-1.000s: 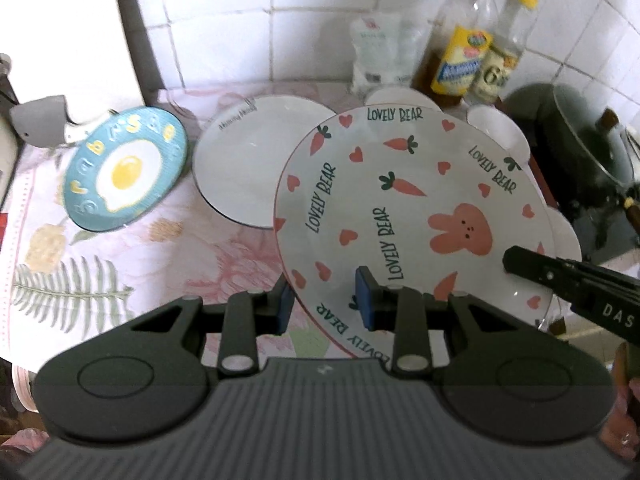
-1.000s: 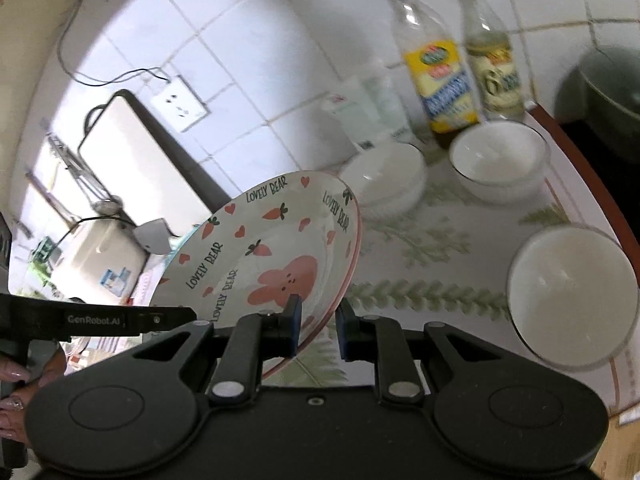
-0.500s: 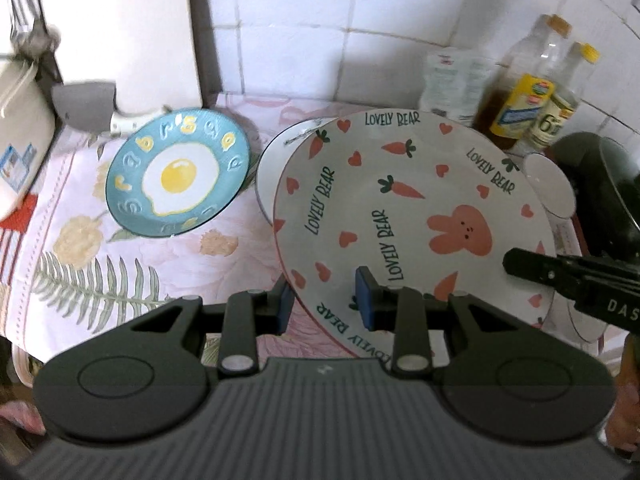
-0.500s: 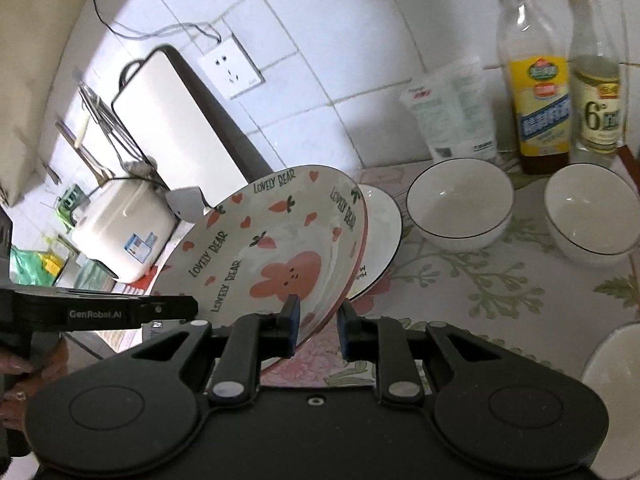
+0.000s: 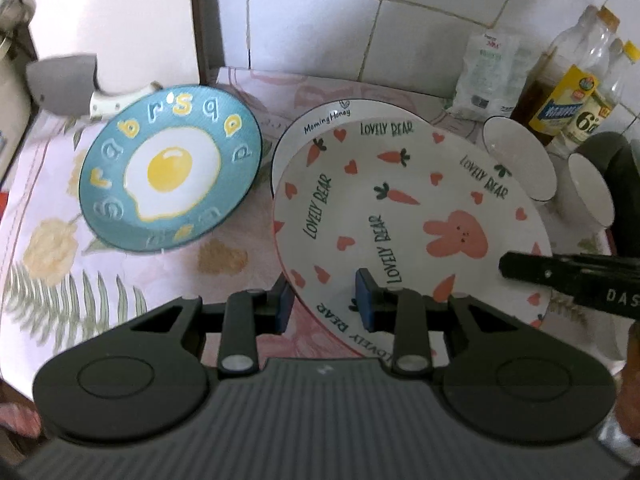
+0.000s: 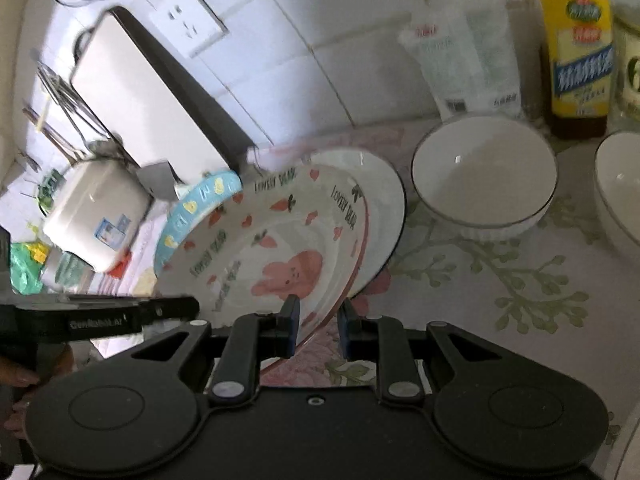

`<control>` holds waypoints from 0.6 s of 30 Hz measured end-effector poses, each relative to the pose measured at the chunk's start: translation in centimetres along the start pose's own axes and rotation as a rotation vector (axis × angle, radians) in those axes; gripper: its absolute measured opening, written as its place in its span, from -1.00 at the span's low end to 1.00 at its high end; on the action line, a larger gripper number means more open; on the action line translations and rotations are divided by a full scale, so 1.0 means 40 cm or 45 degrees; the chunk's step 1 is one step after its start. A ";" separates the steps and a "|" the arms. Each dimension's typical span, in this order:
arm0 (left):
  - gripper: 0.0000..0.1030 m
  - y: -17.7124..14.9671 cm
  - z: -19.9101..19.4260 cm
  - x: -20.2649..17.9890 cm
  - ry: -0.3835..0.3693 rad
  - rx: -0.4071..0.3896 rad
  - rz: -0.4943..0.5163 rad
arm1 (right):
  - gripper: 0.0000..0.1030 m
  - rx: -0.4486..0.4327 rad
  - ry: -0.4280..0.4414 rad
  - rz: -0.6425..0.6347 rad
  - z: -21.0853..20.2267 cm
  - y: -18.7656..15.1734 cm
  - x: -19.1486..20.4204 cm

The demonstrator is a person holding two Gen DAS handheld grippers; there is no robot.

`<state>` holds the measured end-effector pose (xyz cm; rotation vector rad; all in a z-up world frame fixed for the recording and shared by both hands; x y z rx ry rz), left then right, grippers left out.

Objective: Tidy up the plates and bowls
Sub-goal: 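Lift the Lovely Bear plate with both grippers and carry it over the white plate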

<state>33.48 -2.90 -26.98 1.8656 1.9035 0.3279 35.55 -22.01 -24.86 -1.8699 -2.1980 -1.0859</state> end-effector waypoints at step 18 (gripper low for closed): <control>-0.41 0.060 0.128 0.036 -0.056 0.122 -0.035 | -0.49 0.032 -0.123 0.092 0.109 0.045 -0.030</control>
Point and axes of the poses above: each gripper's, at about its wrist camera, not at the fingertips, and z roughly the way its jaws point, x to its left, y to its top, the point moved 10 cm from there along z, roughly the way its jaws point
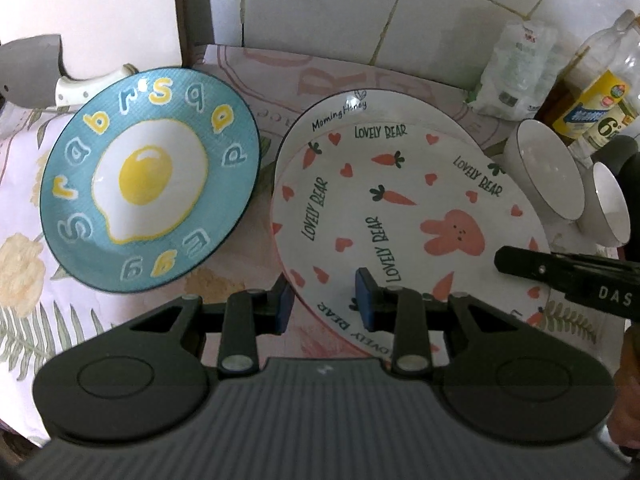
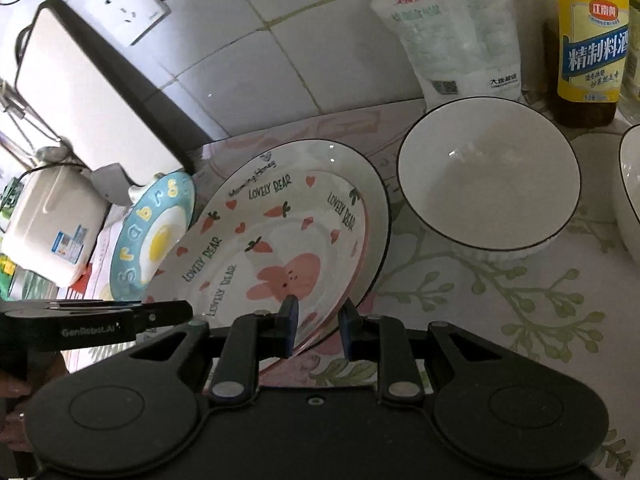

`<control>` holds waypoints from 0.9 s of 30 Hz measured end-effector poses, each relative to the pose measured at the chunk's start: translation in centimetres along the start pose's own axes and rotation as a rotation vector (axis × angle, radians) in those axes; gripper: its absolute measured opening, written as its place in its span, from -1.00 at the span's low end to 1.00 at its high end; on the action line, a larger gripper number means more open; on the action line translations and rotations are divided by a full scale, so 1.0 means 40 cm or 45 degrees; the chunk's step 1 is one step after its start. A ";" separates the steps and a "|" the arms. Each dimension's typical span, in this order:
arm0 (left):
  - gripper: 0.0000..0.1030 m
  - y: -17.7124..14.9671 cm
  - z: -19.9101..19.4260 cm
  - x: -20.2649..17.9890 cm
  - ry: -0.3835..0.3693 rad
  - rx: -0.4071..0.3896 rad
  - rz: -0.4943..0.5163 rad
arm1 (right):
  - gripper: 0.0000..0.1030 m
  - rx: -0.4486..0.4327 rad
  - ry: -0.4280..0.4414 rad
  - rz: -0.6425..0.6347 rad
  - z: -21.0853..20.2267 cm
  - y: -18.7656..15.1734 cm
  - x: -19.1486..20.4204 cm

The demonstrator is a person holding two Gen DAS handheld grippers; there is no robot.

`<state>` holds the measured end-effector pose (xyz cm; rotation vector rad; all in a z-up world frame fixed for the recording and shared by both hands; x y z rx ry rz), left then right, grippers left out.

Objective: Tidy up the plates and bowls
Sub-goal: 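Lift the Lovely Bear plate with both grippers and carry it over the white plate, then lower the Lovely Bear plate onto the white plate and open both grippers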

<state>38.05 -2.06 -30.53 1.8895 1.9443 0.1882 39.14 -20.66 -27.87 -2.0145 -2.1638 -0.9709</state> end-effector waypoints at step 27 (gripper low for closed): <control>-0.43 0.003 0.062 0.029 0.016 0.293 -0.225 | -0.46 0.158 -0.366 -0.039 0.054 0.028 -0.005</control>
Point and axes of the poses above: each gripper's, at about its wrist camera, not at the fingertips, and z roughly the way its jaws point, x to its left, y to its top, the point moved 10 cm from there along z, roughly the way its jaws point
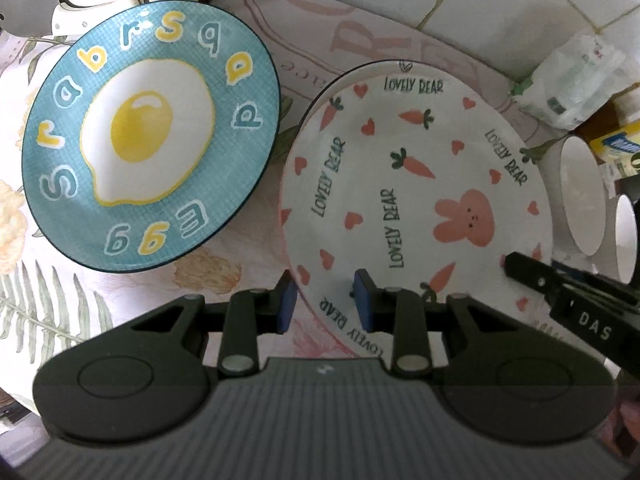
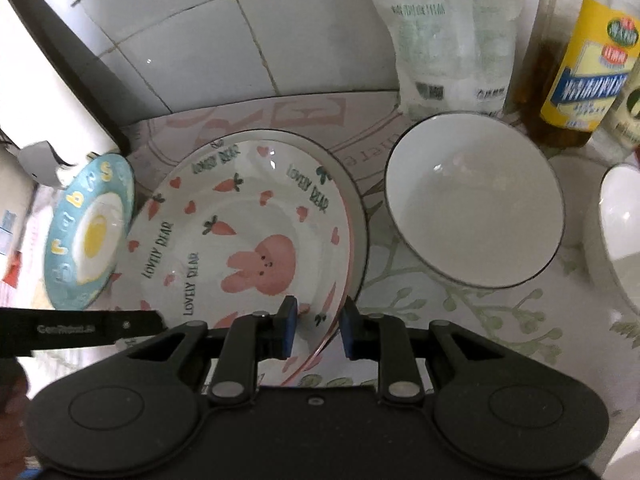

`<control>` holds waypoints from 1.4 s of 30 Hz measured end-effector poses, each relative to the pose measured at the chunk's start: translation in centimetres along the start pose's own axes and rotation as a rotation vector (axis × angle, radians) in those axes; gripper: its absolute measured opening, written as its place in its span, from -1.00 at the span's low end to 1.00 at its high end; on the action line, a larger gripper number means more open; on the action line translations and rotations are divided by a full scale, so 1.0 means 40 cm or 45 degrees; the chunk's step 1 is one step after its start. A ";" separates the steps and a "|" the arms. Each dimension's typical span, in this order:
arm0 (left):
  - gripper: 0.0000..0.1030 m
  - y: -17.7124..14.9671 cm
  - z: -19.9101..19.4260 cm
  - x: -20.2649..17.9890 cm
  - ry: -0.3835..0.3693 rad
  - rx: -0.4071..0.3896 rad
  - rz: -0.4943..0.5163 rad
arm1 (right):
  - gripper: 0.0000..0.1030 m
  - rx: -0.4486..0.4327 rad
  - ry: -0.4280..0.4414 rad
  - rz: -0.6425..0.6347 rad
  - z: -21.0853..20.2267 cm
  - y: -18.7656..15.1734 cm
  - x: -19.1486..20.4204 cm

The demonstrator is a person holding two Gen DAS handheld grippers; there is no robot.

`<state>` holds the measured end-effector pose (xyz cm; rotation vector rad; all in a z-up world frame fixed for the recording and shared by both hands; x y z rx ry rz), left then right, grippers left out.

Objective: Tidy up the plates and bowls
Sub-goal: 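Lower the Lovely Bear plate onto the white plate and open both grippers, then move both grippers to the blue egg-print plate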

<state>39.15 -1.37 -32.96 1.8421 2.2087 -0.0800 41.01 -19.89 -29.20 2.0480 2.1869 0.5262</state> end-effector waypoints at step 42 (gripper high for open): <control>0.19 -0.227 -0.579 0.144 0.171 -0.441 0.167 | 0.48 -0.494 0.418 -0.455 -0.530 -0.063 0.261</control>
Point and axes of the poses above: each gripper's, at about its wrist camera, not at the fingertips, and z roughly the way its jaws point, x to its left, y to its top, the point moved 10 cm from there along z, roughly the way its jaws point
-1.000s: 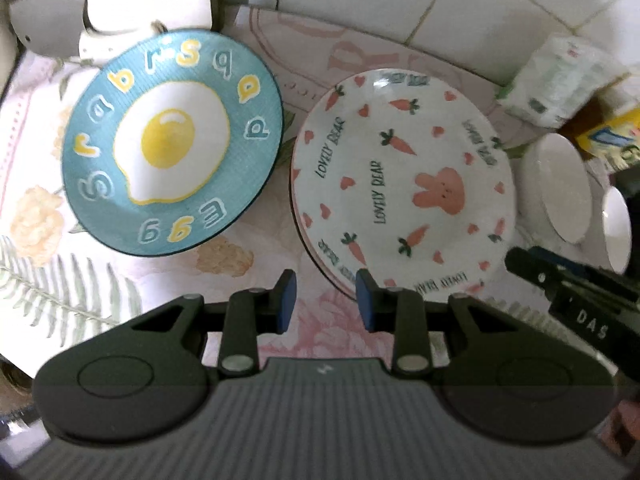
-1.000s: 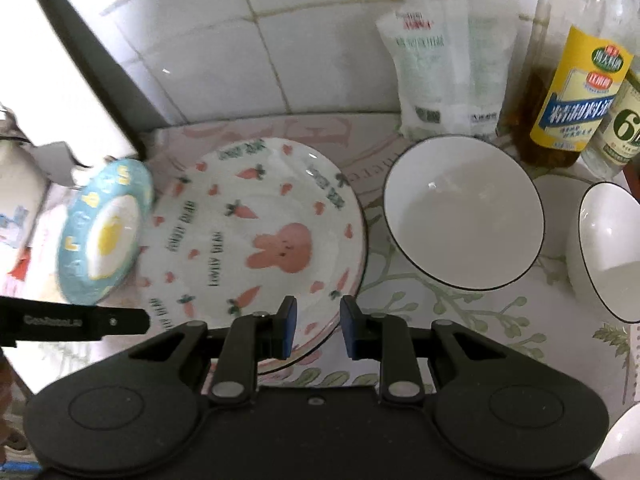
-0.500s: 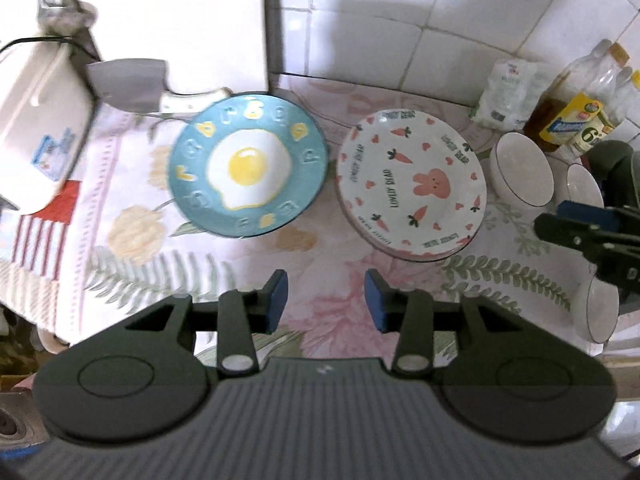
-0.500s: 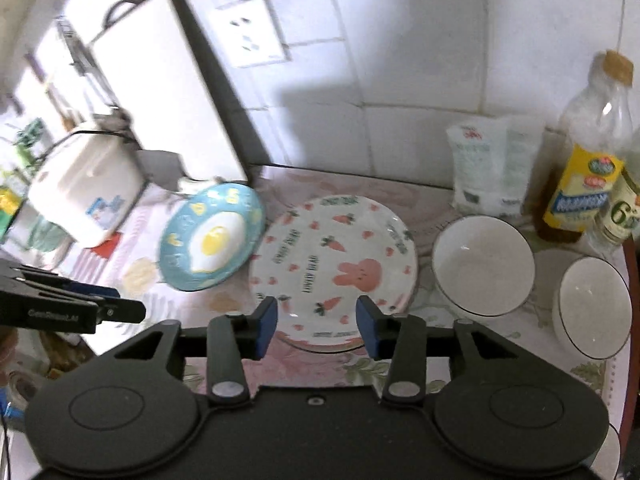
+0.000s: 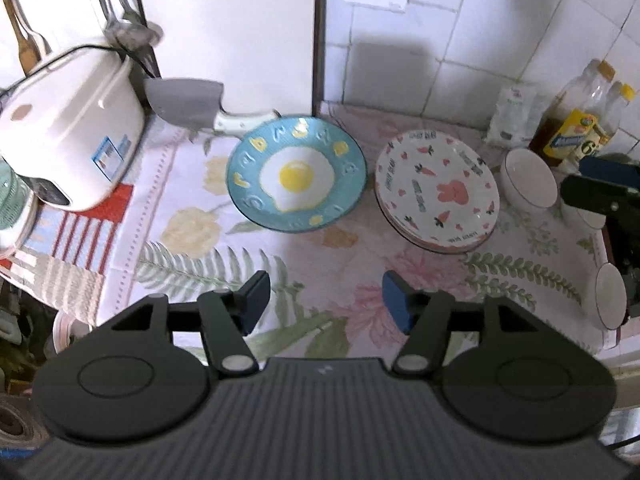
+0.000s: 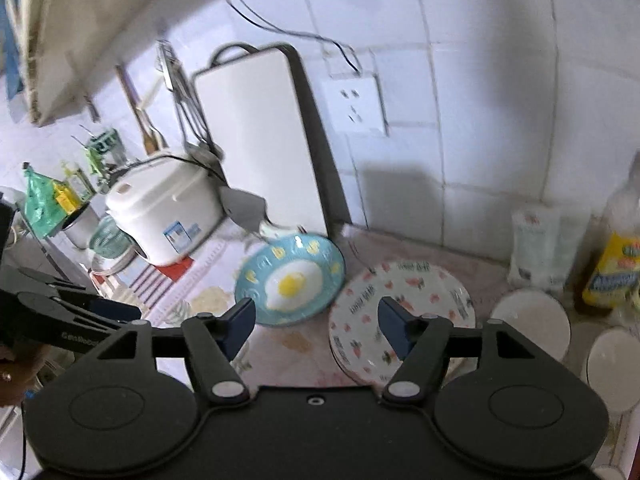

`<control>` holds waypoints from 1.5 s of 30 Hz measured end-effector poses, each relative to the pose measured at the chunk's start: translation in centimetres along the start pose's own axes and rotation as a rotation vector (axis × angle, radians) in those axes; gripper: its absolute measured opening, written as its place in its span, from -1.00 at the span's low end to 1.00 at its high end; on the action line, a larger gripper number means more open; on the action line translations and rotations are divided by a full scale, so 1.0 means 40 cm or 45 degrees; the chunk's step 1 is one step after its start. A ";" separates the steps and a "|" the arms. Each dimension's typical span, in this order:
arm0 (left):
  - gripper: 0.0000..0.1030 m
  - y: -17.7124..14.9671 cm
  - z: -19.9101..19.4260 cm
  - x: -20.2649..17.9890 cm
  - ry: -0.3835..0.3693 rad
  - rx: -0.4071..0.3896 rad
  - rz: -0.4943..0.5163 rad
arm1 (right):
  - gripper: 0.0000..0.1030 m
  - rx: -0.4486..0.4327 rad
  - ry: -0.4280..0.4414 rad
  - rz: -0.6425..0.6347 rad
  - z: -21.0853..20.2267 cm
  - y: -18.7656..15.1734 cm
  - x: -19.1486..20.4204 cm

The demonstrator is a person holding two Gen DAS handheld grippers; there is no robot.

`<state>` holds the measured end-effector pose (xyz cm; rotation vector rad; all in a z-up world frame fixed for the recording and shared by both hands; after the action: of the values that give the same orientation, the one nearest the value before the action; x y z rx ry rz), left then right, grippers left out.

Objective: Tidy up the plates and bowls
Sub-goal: 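Move both grippers to the blue egg-print plate, then close both grippers on the rim of the blue egg plate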

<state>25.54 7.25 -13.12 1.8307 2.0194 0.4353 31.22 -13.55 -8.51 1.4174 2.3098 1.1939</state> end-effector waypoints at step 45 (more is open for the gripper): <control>0.16 0.265 0.649 0.349 -0.258 0.091 0.223 | 0.36 -0.053 -0.152 0.901 0.639 -0.263 0.065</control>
<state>46.02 21.60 -31.97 2.0150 1.7695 0.2168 36.16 -0.02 -32.24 2.3144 1.7238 1.2407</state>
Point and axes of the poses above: each gripper's, at about its wrist camera, not at the fingertips, and z roughly the way its jaws point, x to its left, y to its top, the point moved 10 cm from there along z, roughly the way its jaws point
